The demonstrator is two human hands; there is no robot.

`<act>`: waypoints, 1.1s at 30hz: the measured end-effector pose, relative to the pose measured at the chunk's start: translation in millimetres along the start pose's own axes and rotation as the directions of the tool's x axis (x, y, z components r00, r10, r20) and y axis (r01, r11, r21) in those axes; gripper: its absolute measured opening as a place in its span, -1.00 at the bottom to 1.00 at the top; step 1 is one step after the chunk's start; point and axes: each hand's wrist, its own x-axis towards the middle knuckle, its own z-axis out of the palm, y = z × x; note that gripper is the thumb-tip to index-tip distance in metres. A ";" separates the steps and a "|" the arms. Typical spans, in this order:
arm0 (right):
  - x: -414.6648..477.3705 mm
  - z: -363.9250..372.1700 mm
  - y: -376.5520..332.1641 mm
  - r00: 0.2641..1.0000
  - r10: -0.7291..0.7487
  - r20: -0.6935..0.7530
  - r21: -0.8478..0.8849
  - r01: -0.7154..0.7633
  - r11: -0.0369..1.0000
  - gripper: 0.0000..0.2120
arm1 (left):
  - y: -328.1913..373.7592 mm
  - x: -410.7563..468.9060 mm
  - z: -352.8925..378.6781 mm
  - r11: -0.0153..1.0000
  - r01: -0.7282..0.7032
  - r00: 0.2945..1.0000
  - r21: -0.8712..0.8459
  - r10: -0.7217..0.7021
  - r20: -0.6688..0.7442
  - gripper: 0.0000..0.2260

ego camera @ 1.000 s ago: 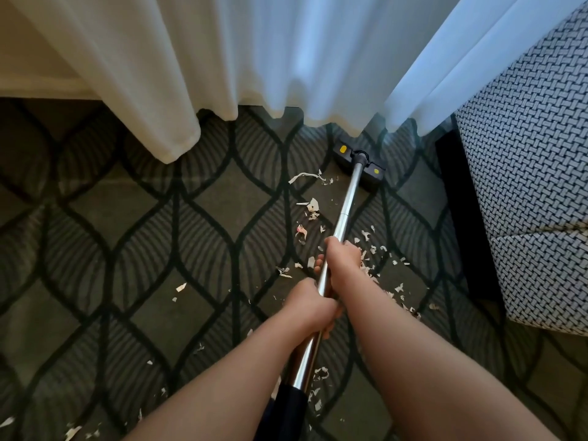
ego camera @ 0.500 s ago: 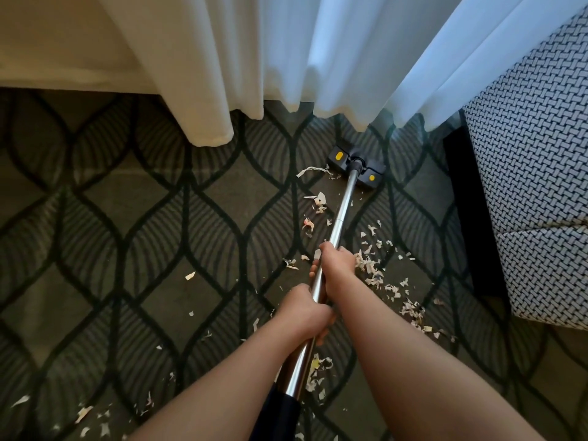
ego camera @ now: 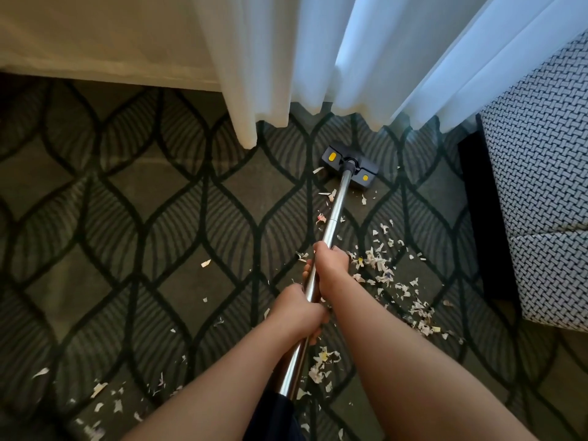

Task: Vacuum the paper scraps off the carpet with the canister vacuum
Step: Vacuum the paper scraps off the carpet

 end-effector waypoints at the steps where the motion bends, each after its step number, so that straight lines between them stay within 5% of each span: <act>1: -2.4 1.6 2.8 1.000 -0.005 0.005 -0.006 0.005 1.000 -0.75 | -2.9 -1.4 -1.3 1.000 0.005 1.000 -0.007 -0.005 -0.001 -0.81; 28: -78.6 -15.4 93.8 0.999 -0.026 -0.043 -0.165 0.018 0.986 -0.93 | -87.6 -80.0 -0.9 0.990 0.093 0.981 -0.103 -0.073 0.178 -0.93; 33: -98.2 -21.0 118.0 0.999 -0.014 -0.037 -0.186 0.007 0.982 -0.89 | -110.2 -97.7 0.3 0.996 0.080 0.982 -0.038 -0.072 0.175 -0.83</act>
